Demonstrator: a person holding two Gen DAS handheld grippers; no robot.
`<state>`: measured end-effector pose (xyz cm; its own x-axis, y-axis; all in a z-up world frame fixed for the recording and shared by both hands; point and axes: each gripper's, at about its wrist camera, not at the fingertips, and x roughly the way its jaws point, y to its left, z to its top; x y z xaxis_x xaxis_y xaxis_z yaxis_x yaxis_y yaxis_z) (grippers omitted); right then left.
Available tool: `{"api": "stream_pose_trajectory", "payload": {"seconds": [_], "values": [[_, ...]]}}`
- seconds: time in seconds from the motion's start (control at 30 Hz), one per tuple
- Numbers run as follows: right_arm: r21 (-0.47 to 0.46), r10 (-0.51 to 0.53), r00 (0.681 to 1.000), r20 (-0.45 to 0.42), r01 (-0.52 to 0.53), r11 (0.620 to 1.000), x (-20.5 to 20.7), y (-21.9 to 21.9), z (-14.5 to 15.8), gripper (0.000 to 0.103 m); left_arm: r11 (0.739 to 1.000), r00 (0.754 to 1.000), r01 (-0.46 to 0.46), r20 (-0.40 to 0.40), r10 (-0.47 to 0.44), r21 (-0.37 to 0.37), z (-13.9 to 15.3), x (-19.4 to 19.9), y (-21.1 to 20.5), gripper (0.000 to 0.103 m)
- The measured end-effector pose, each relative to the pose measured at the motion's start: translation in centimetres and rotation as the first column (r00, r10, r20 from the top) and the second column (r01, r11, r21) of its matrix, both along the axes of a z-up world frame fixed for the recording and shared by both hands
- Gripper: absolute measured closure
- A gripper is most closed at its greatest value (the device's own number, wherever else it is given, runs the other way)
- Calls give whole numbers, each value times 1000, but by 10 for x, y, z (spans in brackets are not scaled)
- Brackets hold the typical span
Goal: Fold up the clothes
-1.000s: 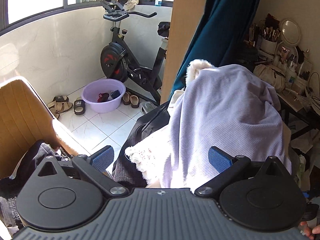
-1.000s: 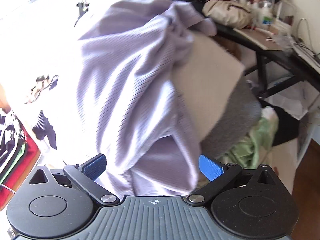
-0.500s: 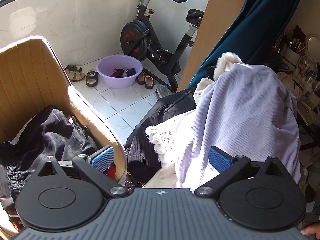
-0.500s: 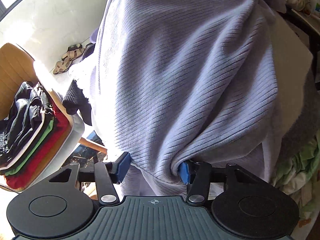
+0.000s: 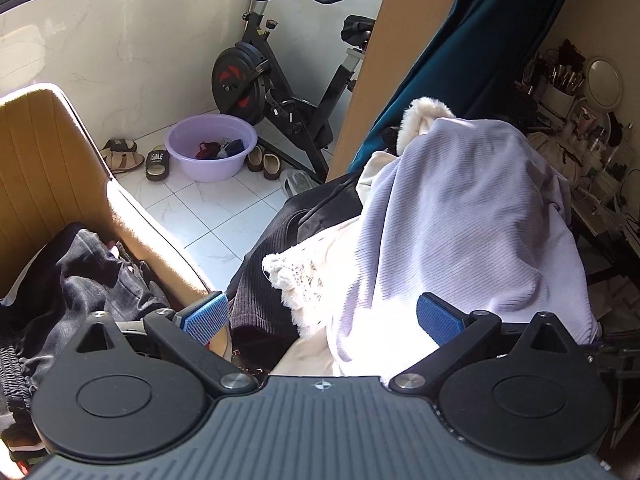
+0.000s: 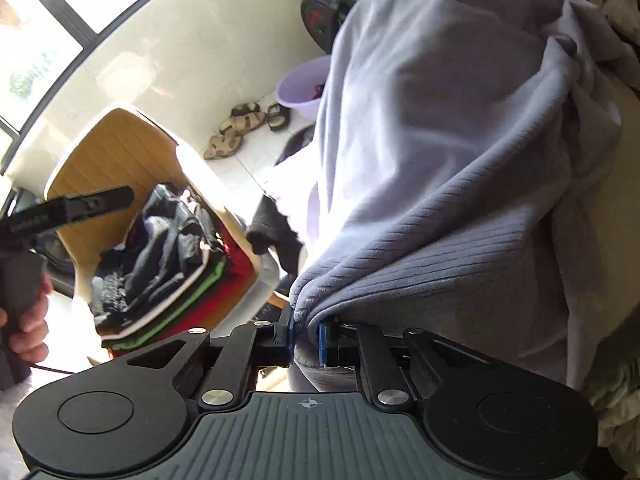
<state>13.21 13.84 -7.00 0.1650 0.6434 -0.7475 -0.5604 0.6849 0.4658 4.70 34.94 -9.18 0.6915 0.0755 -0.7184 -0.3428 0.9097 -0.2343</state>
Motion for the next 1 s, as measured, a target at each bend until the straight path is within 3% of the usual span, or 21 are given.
{"api": "stream_pose_trajectory", "payload": {"seconds": [0.1, 0.2, 0.3, 0.37, 0.5, 0.63, 0.67, 0.77, 0.83, 0.87, 0.93, 1.0], "values": [[174, -86, 992, 90, 69, 982, 21, -1, 53, 94, 999, 999, -35, 31, 36, -26, 8, -2, 10, 1], [325, -214, 962, 172, 150, 934, 45, -13, 105, 95, 998, 997, -55, 59, 57, -36, 17, -2, 20, 1], [444, -398, 880, 261, 256, 859, 66, -44, 155, 95, 997, 993, -65, 95, 69, -47, 28, 0, 23, 1], [505, -541, 780, 313, 346, 791, 79, -74, 182, 95, 996, 989, -66, 125, 73, -64, 36, 3, 23, 1], [399, -667, 661, 342, 541, 740, 107, -105, 154, 95, 995, 986, -10, 165, 27, -103, 44, 21, 11, 1], [260, -750, 538, 385, 716, 647, 136, -133, 118, 93, 993, 985, 71, 165, -55, -95, 44, 37, -10, 1], [206, -754, 533, 384, 746, 633, 141, -134, 99, 92, 992, 985, 89, 157, -74, -94, 42, 40, -15, 1], [40, -752, 560, 347, 793, 608, 140, -124, 33, 80, 987, 985, 127, 127, -114, -98, 35, 46, -26, 1], [-44, -761, 570, 311, 808, 587, 139, -117, -2, 67, 984, 986, 138, 109, -126, -110, 30, 49, -30, 1], [-75, -764, 577, 288, 809, 583, 137, -117, -14, 64, 983, 986, 142, 102, -130, -116, 28, 50, -31, 1], [-124, -768, 595, 238, 802, 584, 129, -117, -33, 37, 981, 987, 146, 91, -134, -131, 25, 53, -32, 1], [-153, -764, 614, 200, 789, 594, 119, -118, -43, 34, 978, 987, 151, 85, -140, -142, 22, 56, -34, 1]]}}
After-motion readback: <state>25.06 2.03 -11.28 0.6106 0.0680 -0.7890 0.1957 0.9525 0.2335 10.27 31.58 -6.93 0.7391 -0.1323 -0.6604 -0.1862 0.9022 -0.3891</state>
